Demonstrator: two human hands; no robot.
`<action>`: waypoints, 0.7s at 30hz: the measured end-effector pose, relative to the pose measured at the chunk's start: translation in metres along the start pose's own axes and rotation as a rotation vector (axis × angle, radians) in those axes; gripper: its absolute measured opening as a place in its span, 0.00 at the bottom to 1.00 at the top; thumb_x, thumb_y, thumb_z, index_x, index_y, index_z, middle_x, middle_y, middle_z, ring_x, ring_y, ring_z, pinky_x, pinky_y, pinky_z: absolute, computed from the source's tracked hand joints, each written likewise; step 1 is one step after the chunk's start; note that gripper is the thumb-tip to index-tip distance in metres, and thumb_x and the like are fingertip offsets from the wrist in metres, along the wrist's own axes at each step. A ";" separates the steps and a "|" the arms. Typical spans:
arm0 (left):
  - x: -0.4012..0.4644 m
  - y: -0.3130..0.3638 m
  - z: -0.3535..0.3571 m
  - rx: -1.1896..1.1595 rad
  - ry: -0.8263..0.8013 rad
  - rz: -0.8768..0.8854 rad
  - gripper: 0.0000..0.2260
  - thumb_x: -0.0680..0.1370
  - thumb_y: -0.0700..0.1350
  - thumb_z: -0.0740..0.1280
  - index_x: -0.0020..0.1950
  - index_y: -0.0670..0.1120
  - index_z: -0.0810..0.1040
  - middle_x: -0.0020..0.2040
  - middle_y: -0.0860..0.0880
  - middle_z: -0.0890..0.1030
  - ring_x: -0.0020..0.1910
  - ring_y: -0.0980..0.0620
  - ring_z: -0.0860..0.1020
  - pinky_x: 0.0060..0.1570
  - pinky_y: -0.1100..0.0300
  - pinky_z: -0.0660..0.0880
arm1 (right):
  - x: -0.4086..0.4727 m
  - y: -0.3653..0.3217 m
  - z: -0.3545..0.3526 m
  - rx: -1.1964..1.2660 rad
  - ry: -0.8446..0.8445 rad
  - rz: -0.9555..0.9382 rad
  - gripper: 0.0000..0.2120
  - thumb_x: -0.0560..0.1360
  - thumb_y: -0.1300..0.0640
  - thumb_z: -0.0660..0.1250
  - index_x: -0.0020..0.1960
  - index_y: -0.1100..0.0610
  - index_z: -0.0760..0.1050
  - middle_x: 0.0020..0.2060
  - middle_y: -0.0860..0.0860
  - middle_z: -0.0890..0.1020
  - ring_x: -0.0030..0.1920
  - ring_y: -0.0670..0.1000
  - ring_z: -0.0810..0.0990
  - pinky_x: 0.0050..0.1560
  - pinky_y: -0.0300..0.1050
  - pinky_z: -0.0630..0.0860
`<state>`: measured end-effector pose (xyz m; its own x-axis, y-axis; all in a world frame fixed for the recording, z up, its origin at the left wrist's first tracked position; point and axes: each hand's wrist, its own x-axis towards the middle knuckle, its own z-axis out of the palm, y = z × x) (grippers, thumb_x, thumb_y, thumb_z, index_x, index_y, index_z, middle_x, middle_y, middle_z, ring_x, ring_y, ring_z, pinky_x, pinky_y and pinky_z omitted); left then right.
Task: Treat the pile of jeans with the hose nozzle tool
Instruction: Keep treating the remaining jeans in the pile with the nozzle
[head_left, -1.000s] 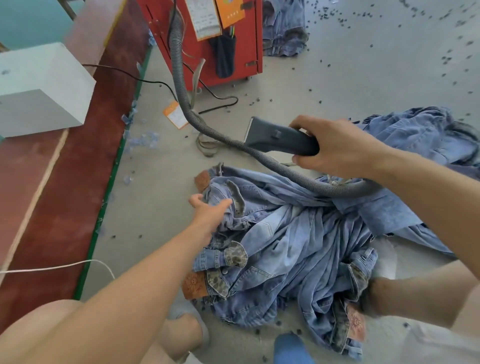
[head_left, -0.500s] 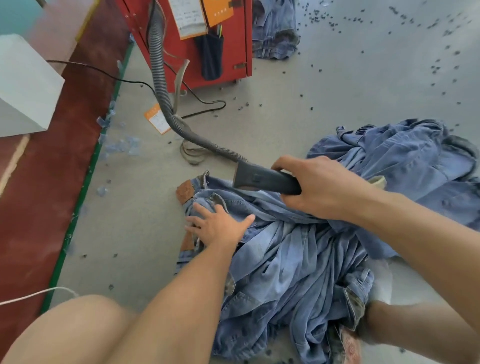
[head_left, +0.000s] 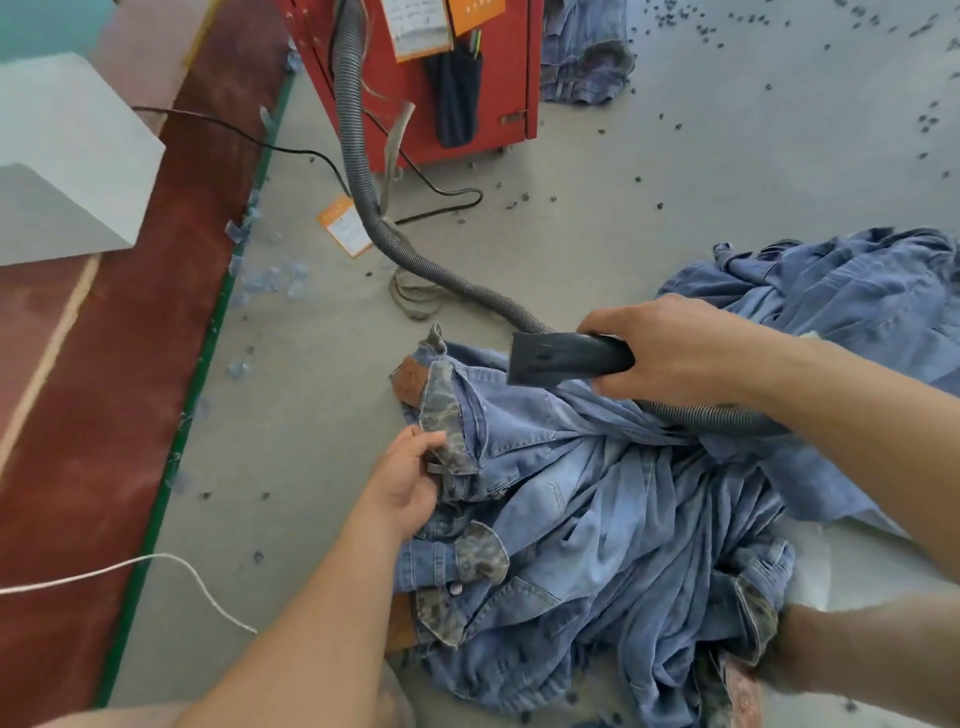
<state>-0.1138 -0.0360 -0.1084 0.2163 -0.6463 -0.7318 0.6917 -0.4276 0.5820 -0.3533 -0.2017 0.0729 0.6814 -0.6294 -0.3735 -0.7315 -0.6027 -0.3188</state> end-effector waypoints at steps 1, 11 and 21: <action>-0.007 -0.001 0.000 -0.021 -0.051 0.001 0.13 0.81 0.32 0.64 0.41 0.47 0.70 0.42 0.43 0.77 0.43 0.45 0.77 0.60 0.45 0.71 | 0.002 -0.004 0.002 -0.014 -0.026 -0.001 0.13 0.77 0.50 0.70 0.61 0.44 0.76 0.38 0.45 0.80 0.38 0.47 0.78 0.39 0.47 0.77; -0.041 -0.001 0.004 -0.143 -0.196 -0.025 0.05 0.76 0.35 0.64 0.48 0.43 0.73 0.53 0.39 0.77 0.54 0.40 0.77 0.51 0.46 0.82 | 0.031 -0.049 0.039 -0.034 -0.117 -0.072 0.11 0.75 0.52 0.70 0.57 0.44 0.76 0.38 0.43 0.79 0.40 0.50 0.80 0.42 0.51 0.80; -0.038 -0.002 0.001 -0.148 -0.094 -0.073 0.09 0.81 0.34 0.57 0.50 0.41 0.77 0.46 0.42 0.79 0.45 0.44 0.78 0.48 0.48 0.81 | 0.030 -0.012 0.013 0.357 -0.459 0.251 0.10 0.79 0.52 0.74 0.53 0.57 0.78 0.28 0.50 0.82 0.26 0.50 0.78 0.28 0.41 0.76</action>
<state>-0.1245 -0.0115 -0.0813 0.1016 -0.6760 -0.7299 0.7985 -0.3822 0.4651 -0.3242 -0.2072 0.0540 0.4657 -0.4078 -0.7854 -0.8849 -0.2131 -0.4141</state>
